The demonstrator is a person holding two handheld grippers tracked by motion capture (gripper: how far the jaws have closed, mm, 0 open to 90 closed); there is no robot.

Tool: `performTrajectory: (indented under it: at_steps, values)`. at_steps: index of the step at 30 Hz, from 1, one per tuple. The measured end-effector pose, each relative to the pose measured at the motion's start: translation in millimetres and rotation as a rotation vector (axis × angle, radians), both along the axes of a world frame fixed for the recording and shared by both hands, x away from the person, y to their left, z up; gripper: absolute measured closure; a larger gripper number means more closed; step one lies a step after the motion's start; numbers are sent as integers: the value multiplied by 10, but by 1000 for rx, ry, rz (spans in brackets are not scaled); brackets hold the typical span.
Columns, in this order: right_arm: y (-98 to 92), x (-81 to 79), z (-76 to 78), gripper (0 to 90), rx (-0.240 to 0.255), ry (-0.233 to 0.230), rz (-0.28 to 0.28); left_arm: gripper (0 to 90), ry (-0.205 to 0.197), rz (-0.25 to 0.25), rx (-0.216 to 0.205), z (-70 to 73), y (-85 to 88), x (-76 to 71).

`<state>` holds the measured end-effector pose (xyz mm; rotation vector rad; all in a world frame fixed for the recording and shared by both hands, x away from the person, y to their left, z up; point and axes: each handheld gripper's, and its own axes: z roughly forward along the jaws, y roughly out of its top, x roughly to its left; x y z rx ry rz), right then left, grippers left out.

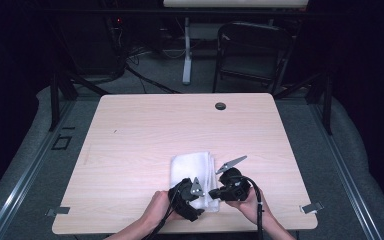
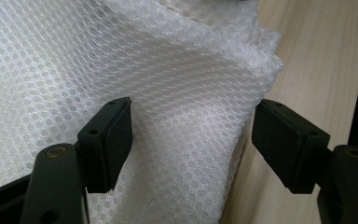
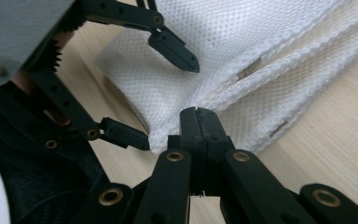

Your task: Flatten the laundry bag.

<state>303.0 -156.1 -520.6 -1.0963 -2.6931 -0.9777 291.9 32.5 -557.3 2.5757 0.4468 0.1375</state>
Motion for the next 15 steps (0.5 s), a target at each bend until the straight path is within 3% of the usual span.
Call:
performTrajectory:
  at_steps: [8, 9, 12, 15]
  values:
    - [7, -3, 7, 900, 17, -7, 3, 414, 21, 34, -37, -8, 47, 45]
    - [4, 2, 10, 900, -1, -11, 9, 433, 23, 33, -46, -8, 54, 53]
    - [6, -1, -1, 900, 9, -12, 0, 506, 27, 39, -56, -9, 63, 70]
    - [3, 5, -8, 900, -27, -34, 3, 590, 52, 45, -86, -12, 79, 126]
